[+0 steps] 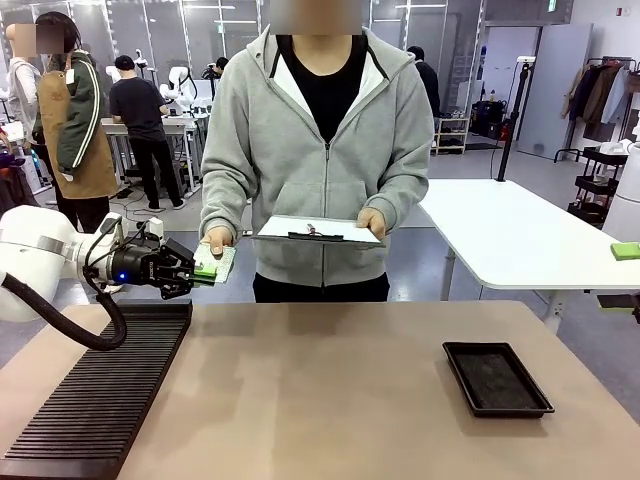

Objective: Inspect the PCB.
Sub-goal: Release the Blank PCB you were holding.

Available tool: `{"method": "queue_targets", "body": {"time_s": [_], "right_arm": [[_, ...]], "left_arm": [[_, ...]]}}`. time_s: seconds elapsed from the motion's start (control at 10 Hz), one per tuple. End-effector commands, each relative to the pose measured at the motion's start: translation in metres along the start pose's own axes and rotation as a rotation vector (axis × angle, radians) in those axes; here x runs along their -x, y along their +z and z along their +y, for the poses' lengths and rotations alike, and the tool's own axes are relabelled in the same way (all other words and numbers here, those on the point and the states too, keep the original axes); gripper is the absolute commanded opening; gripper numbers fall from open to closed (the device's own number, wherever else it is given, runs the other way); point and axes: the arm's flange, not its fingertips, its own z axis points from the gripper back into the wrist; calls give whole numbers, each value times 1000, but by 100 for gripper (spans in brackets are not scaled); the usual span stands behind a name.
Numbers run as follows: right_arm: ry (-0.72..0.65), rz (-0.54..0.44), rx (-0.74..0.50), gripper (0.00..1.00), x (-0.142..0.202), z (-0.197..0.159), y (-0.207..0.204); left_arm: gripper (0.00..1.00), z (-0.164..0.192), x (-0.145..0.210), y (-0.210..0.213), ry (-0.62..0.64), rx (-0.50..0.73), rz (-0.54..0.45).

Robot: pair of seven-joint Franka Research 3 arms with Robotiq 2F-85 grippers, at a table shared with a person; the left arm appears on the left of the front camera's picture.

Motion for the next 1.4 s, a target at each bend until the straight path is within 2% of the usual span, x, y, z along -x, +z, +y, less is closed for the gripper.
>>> {"method": "queue_targets", "body": {"time_s": [0.0,0.1,0.2,0.3,0.4,0.5,0.6,0.7,1.0,1.1,1.2,1.3], "right_arm": [[11,-1,-9,100,-2,1,0],[11,-1,-9,100,-2,1,0],[11,-1,-9,100,-2,1,0],[11,-1,-9,100,-2,1,0],[11,-1,-9,100,-2,1,0],[11,-1,-9,100,-2,1,0],[11,-1,-9,100,-2,1,0],[11,-1,-9,100,-2,1,0],[11,-1,-9,100,-2,1,0],[11,-1,-9,100,-2,1,0],[11,-1,-9,100,-2,1,0],[11,-1,-9,100,-2,1,0]], "left_arm": [[41,-1,1,1,-8,18,14],[63,-1,2,0,-10,17,16],[59,-1,1,0,-12,17,17],[81,-2,1,0,-10,16,16],[78,-3,1,-1,-11,16,17],[100,-3,1,-1,-10,16,17],[97,-4,0,-2,-11,16,20],[100,-4,0,-2,-11,20,19],[100,-3,3,-3,-21,-3,9],[100,-1,3,-4,-40,-40,68],[100,-1,1,-2,-3,6,7],[100,-1,1,-2,-3,6,7]]}}
